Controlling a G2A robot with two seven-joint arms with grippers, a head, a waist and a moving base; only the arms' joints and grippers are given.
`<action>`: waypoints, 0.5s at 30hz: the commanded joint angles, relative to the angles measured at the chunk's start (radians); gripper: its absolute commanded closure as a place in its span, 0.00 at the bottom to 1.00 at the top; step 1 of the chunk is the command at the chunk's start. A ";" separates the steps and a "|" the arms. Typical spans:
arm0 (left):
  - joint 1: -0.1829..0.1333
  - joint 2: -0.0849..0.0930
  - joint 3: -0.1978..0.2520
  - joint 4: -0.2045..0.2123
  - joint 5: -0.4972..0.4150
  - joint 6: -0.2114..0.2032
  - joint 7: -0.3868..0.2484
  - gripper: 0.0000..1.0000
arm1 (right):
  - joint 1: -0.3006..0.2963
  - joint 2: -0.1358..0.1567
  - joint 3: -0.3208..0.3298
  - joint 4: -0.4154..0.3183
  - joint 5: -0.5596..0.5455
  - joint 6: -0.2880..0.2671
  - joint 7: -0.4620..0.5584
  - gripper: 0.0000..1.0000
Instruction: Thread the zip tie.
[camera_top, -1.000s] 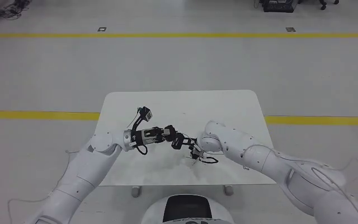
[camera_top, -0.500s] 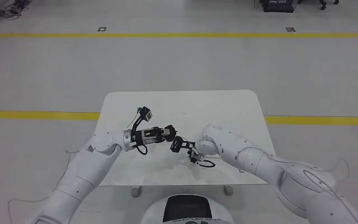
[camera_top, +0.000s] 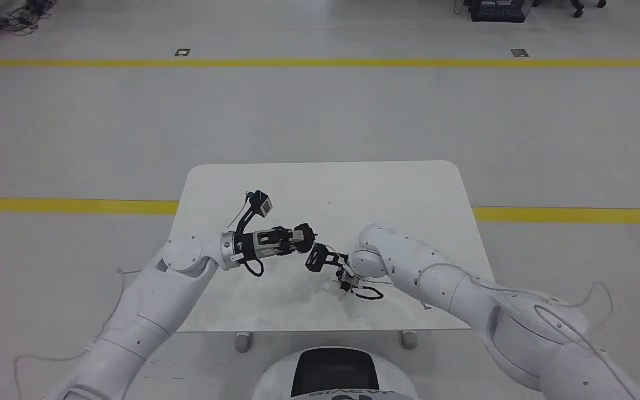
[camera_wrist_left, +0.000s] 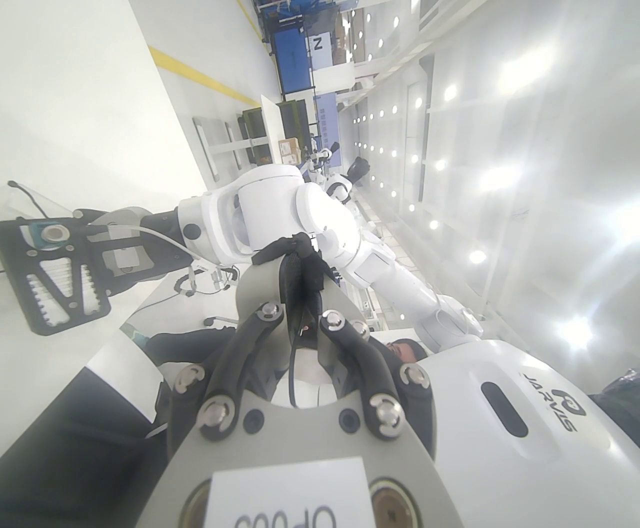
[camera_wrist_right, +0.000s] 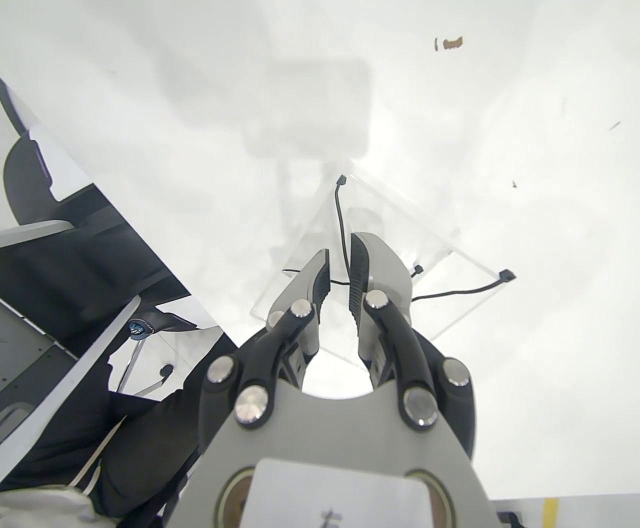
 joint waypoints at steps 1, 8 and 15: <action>0.000 0.000 0.000 0.000 0.000 0.000 0.000 1.00 | 0.000 -0.004 0.000 0.006 -0.005 0.000 -0.005 0.89; 0.000 0.000 0.000 0.000 0.000 0.000 0.000 1.00 | -0.002 -0.015 0.000 0.029 -0.010 0.000 -0.008 0.89; 0.000 0.000 0.000 0.000 0.000 0.000 0.000 1.00 | -0.003 -0.024 0.000 0.042 -0.011 0.000 -0.005 0.90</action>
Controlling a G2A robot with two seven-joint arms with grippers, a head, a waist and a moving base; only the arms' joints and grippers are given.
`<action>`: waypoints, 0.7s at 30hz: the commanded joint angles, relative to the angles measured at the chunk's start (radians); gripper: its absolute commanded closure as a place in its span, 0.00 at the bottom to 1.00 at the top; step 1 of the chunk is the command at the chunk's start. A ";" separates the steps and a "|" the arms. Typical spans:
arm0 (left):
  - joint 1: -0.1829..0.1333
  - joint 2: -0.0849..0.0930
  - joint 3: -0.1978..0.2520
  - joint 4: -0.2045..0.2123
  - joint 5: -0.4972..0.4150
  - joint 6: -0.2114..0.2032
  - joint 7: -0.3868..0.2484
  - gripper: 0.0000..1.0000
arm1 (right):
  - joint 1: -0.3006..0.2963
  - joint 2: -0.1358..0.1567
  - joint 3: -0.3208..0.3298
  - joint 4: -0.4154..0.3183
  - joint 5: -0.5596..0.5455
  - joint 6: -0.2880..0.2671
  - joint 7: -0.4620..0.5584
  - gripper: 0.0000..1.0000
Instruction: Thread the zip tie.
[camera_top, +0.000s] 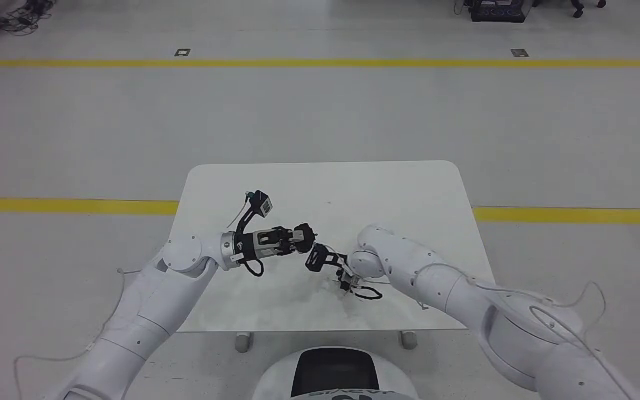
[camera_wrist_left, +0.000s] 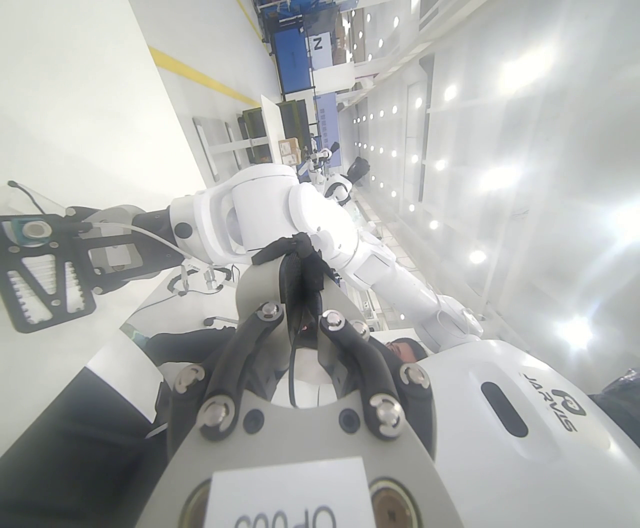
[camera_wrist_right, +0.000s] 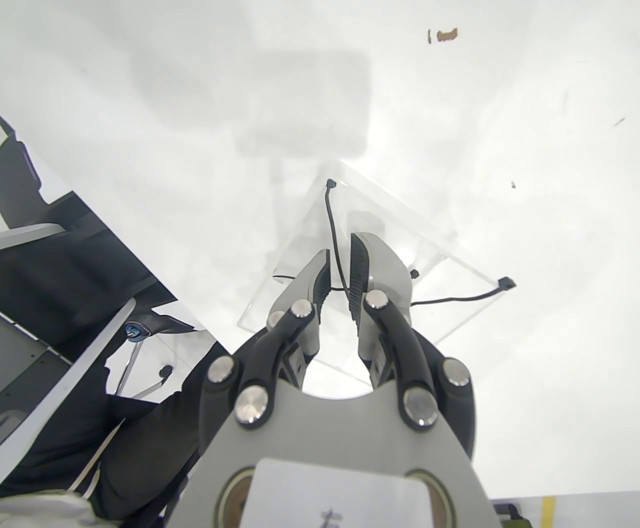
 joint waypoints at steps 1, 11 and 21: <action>0.000 0.000 0.000 0.000 0.000 0.000 0.000 1.00 | 0.000 -0.002 0.000 0.003 -0.001 0.000 0.001 0.90; 0.000 0.000 0.000 0.000 0.000 0.000 0.000 1.00 | 0.000 -0.012 0.000 0.017 -0.003 0.000 0.007 0.87; 0.000 0.000 0.000 0.000 0.000 0.000 0.000 1.00 | -0.001 -0.022 0.000 0.041 0.012 0.000 0.011 0.94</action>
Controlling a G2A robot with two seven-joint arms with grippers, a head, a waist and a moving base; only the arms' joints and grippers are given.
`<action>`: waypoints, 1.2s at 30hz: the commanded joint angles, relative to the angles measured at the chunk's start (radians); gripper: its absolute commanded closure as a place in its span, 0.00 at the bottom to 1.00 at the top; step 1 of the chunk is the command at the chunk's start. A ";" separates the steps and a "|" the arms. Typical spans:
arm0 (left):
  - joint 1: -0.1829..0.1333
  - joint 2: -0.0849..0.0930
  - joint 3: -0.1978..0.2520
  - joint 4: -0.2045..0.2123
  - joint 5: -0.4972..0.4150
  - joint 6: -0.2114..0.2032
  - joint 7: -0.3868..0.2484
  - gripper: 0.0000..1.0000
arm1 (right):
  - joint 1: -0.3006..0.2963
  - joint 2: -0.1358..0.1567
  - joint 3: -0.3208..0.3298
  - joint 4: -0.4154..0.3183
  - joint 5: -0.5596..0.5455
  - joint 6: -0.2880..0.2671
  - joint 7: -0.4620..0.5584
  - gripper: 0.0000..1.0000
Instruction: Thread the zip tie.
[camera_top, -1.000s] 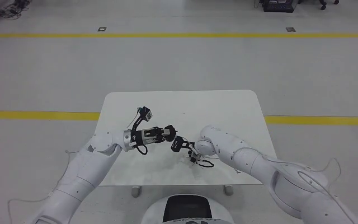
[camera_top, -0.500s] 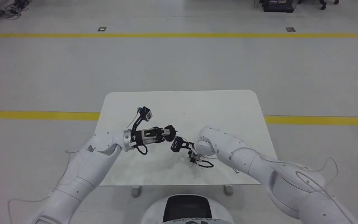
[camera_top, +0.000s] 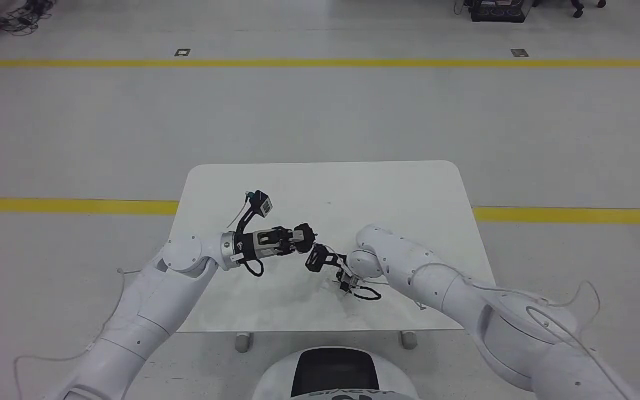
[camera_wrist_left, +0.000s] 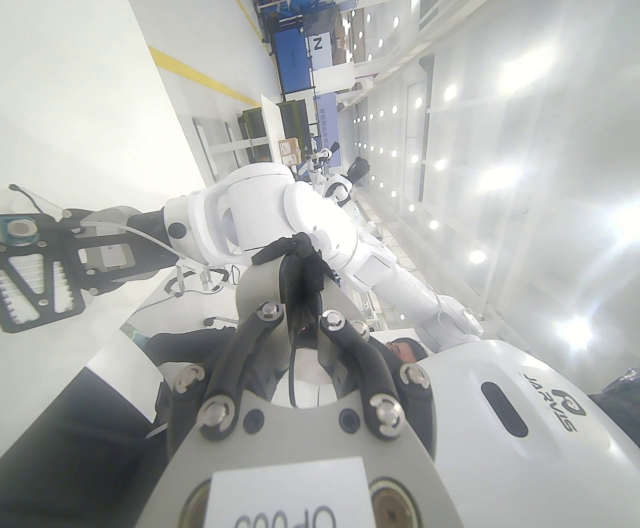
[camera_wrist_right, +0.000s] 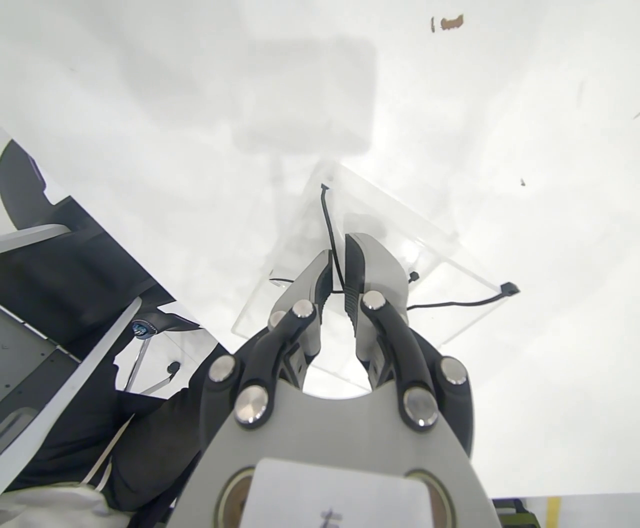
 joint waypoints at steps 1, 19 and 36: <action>0.000 0.000 0.000 0.000 0.000 0.000 0.000 1.00 | 0.000 -0.002 0.000 0.004 0.000 0.000 0.001 0.95; 0.000 0.000 0.000 0.000 0.000 0.000 0.000 1.00 | 0.029 0.048 0.000 -0.069 0.009 0.000 0.020 1.00; 0.000 0.000 0.000 0.000 0.000 0.000 0.000 1.00 | 0.051 0.264 0.000 -0.311 0.091 0.000 -0.223 1.00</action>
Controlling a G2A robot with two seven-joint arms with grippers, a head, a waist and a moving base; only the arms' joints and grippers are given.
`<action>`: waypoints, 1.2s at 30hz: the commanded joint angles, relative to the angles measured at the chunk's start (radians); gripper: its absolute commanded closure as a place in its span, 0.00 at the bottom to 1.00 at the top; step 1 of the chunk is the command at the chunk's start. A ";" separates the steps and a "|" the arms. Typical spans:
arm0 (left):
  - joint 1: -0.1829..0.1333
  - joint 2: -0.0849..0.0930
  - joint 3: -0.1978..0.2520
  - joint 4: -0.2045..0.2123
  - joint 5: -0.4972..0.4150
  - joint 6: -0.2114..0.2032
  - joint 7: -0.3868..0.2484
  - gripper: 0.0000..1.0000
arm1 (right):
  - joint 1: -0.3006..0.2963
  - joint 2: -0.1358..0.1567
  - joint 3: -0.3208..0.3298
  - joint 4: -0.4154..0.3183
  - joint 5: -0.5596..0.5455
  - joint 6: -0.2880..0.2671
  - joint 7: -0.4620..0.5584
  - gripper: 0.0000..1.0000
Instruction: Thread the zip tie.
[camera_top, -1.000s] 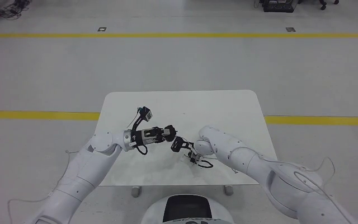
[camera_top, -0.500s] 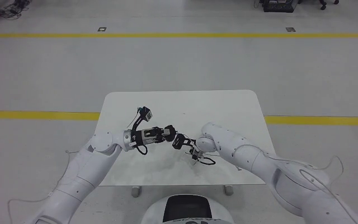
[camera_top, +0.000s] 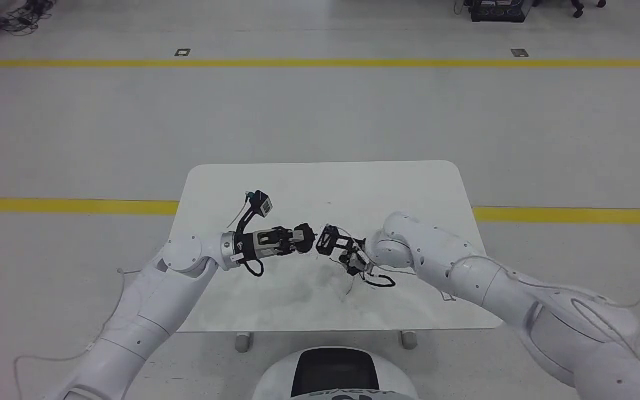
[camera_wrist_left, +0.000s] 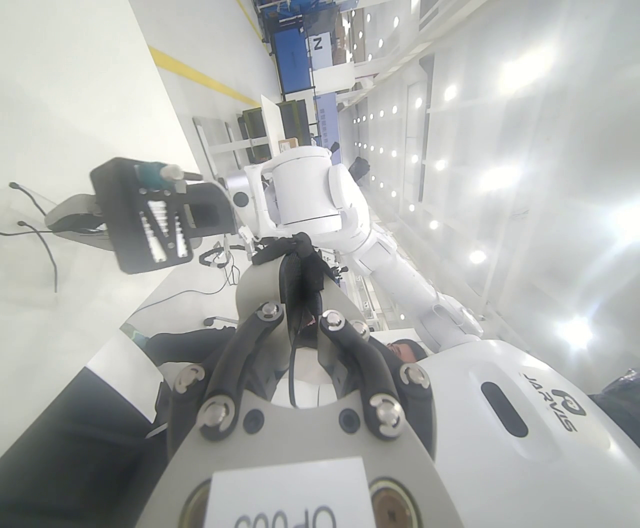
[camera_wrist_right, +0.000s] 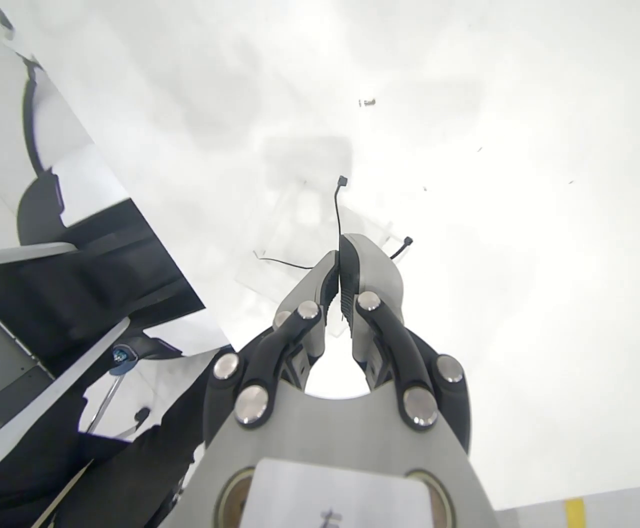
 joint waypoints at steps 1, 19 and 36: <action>0.000 0.000 0.000 0.000 0.000 0.000 0.000 1.00 | -0.004 0.034 0.000 -0.030 0.011 0.000 -0.063 1.00; 0.000 0.000 0.000 0.000 0.000 0.000 0.000 1.00 | -0.024 0.136 0.000 -0.125 0.059 0.000 -0.251 1.00; 0.000 0.000 0.000 0.000 0.000 0.000 0.000 1.00 | -0.299 0.298 0.184 -0.280 0.092 0.000 -0.896 1.00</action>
